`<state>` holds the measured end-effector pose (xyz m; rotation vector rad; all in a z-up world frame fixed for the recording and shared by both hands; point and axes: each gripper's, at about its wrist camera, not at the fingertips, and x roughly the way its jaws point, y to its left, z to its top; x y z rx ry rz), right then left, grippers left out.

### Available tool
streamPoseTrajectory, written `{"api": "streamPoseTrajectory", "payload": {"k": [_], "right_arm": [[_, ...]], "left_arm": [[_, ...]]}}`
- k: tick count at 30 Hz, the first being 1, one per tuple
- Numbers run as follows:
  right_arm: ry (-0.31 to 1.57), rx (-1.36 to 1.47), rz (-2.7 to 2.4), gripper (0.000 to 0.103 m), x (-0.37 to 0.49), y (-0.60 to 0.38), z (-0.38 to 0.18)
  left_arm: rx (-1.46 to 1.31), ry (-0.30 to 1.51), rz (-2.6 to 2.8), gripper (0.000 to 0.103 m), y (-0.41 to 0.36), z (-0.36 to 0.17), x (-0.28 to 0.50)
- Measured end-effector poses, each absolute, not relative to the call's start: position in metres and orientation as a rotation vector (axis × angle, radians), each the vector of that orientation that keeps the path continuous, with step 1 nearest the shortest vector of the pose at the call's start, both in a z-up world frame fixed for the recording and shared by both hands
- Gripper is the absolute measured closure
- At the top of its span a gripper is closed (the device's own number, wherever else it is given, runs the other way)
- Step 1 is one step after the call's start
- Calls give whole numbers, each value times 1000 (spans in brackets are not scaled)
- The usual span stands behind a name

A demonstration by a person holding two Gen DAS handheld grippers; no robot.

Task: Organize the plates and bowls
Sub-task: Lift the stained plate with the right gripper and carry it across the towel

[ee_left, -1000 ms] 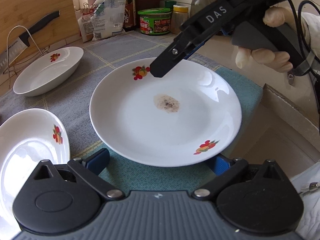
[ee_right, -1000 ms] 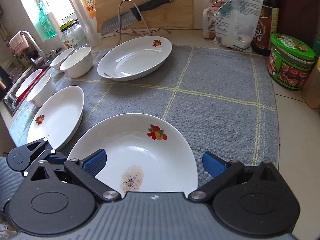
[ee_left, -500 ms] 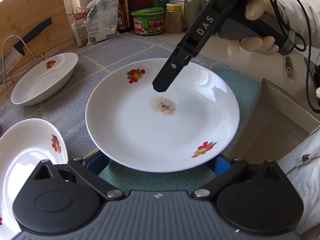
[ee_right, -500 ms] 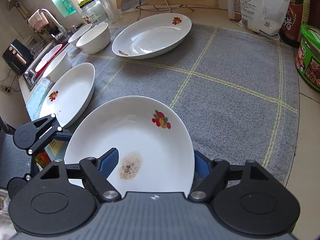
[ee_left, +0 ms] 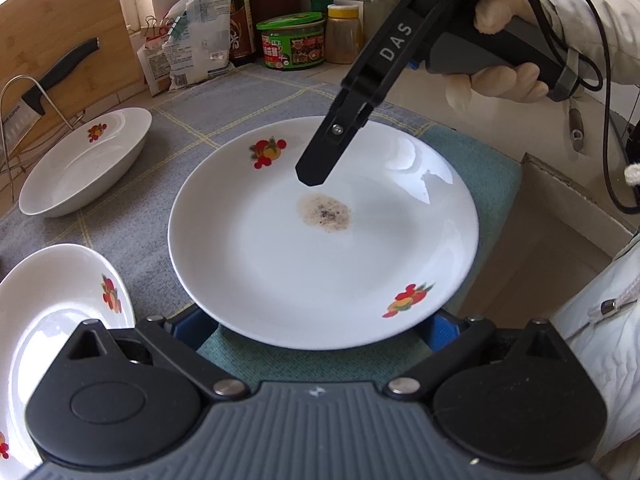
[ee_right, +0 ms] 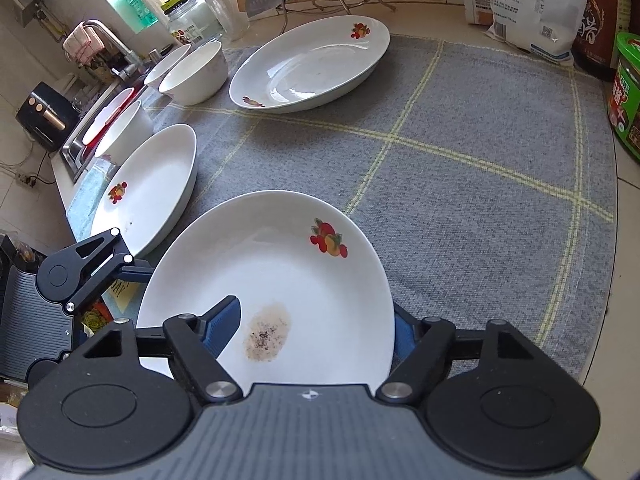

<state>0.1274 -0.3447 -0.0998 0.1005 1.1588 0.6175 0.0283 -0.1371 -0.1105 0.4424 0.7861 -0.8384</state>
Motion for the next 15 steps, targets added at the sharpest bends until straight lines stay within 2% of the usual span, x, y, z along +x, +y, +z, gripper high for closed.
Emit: {"api": "streamPoseTrajectory", "payload": {"k": [15], "right_arm": [[1176,82,606,21,129,-340,-99]], "left_arm": [[462,799,-843,2,-138,-110,29]]}}
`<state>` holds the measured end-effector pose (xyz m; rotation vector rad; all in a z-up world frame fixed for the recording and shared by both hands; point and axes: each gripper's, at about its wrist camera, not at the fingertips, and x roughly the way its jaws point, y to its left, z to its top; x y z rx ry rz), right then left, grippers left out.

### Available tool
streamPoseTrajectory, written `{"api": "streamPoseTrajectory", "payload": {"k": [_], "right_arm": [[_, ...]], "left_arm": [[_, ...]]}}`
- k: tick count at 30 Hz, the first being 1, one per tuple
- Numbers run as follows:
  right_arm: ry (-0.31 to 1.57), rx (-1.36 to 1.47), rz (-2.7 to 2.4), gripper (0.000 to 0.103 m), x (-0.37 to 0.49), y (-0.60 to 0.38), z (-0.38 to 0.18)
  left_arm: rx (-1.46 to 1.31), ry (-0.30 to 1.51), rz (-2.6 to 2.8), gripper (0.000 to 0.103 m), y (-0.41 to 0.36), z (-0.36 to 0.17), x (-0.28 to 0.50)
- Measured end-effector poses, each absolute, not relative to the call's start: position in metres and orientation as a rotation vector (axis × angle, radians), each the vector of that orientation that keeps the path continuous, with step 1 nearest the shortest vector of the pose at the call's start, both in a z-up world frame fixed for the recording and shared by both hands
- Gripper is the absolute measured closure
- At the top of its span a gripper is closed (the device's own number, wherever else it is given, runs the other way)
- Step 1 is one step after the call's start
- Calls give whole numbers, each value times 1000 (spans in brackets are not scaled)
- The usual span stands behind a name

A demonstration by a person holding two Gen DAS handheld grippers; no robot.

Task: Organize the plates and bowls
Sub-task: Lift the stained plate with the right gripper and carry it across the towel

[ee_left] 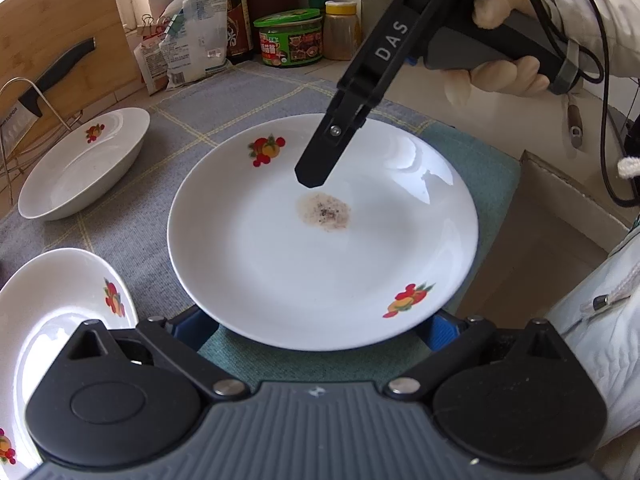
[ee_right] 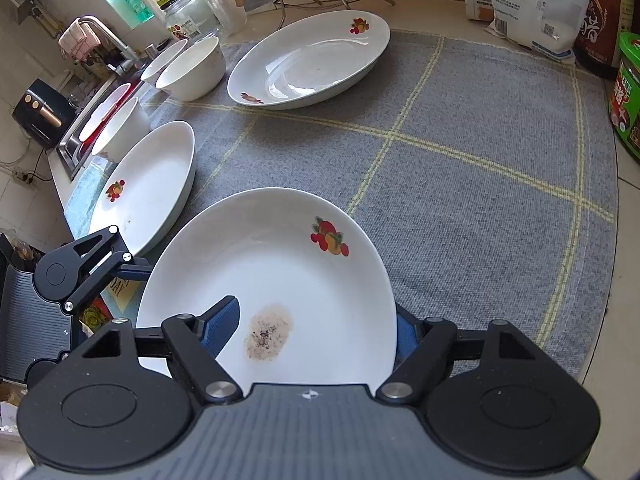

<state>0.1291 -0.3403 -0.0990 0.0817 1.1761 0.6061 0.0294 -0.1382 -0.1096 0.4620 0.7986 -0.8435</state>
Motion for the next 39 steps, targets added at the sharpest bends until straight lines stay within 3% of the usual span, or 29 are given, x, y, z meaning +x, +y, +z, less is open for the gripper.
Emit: {"api": "streamPoseTrajectory", "payload": {"k": [39], "right_arm": [[1061,62,509,21,203,-433,-87]], "left_arm": [[480,757,-889,2,-218,-105,132]]}}
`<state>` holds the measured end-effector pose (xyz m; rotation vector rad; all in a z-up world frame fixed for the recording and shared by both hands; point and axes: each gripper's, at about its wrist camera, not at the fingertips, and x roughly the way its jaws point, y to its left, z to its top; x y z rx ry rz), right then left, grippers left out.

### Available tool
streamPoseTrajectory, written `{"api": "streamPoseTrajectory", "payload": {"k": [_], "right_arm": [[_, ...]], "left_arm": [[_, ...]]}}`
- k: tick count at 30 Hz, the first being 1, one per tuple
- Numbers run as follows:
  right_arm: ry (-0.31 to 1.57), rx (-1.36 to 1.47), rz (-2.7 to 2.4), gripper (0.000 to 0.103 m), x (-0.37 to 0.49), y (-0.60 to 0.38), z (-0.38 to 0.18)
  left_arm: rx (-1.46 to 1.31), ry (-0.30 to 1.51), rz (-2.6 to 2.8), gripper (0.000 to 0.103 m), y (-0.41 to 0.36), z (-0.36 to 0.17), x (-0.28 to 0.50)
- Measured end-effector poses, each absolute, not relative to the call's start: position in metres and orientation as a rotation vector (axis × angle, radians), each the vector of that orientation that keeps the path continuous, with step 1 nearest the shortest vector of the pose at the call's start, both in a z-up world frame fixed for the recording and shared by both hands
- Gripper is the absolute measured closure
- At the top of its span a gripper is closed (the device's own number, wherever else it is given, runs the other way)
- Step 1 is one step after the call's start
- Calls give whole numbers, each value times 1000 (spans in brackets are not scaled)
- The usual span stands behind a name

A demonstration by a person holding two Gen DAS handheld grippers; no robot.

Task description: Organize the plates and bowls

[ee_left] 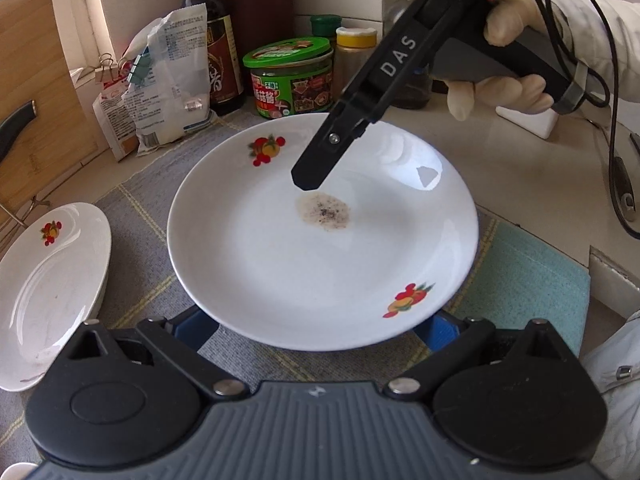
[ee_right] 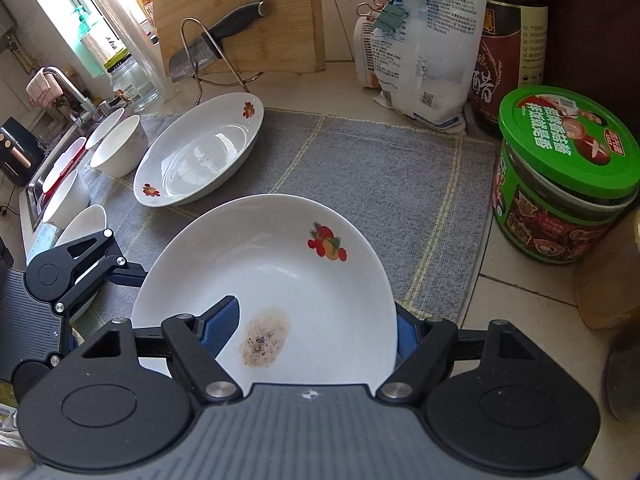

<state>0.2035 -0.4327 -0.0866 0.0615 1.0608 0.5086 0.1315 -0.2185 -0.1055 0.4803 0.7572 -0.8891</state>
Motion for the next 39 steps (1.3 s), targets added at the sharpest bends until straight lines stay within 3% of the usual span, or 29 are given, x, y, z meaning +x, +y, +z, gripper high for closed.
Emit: {"api": "streamPoseTrajectory", "payload": {"k": [20,27,39], "right_arm": [[1055,85,480,20,216,-441,-103],[1030,87,476,7,211,-438,-98],[895,-2,396,0,169,-393,-43]], "left_arm": [[472,794,-880,2,-229,-118,149],[463,805,-856,1,-226,-116,147],[372,738,-832,1,-181,-78,109]]}}
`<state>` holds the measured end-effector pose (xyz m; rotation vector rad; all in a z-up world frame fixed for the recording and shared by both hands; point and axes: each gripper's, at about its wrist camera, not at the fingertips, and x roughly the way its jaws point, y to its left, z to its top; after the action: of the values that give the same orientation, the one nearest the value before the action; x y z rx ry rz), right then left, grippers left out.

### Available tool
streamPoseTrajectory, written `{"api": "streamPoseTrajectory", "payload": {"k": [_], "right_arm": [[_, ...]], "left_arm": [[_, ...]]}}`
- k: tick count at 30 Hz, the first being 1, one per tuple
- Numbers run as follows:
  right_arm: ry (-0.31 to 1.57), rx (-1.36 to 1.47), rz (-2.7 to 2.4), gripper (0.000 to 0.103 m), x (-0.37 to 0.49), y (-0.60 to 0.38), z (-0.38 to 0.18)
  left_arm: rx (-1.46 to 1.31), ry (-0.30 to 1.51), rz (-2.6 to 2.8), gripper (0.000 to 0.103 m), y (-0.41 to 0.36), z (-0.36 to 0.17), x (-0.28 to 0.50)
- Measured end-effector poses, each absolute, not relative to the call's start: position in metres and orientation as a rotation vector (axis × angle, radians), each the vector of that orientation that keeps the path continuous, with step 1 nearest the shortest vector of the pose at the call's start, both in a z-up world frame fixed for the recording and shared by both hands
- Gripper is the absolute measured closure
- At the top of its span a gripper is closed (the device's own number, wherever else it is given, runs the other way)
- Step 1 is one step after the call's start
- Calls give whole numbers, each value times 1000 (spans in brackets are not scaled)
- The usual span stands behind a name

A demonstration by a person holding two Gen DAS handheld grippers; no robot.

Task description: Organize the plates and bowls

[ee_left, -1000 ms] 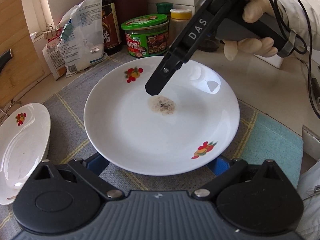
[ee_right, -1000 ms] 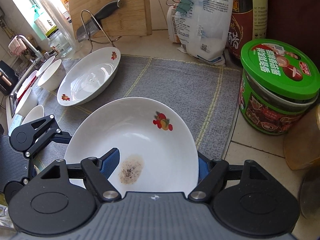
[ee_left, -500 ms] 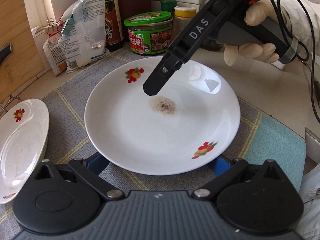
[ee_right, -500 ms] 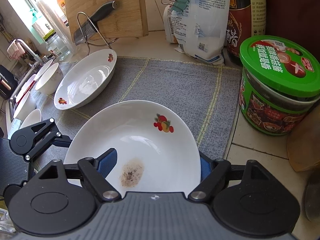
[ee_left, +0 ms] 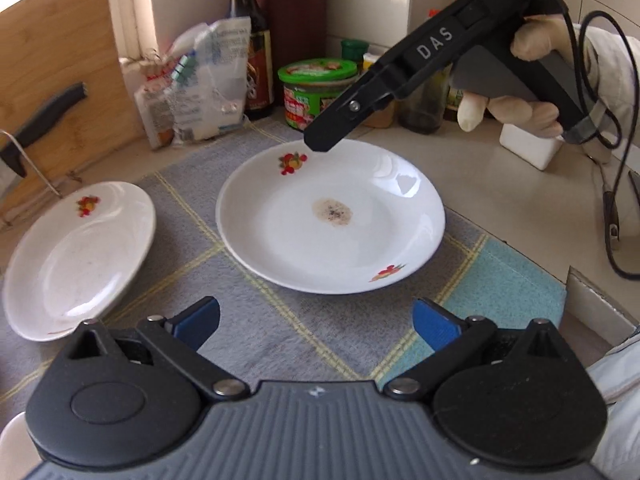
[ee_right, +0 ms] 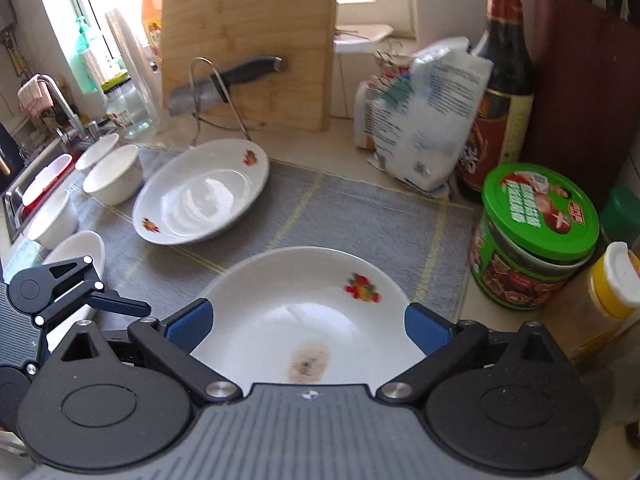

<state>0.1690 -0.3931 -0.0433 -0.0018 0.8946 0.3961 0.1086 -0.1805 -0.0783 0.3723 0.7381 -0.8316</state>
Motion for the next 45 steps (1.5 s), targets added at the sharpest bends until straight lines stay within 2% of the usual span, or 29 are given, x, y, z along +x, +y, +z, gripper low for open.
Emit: {"api": "streamPoseTrajectory", "payload": {"k": [8,16,29,36,45], "right_arm": [[840,51,396,0,137,-338,-34],[858,66,478,0,121,-268,-50],[937,56,579,0,113,-196,-76],[980,62,568,0,119,-173,-93],[1028,101,488,0,115,-160,-113]], "left_arm": [[267,663,-749,1,-130,-54,90],[205,655,-605,1,-58,-50,65],[216,735,-493,1,37,-58,37],[258,824,-536,1,64,-88,44],[306,810,-673,1,63,-106,54]]}}
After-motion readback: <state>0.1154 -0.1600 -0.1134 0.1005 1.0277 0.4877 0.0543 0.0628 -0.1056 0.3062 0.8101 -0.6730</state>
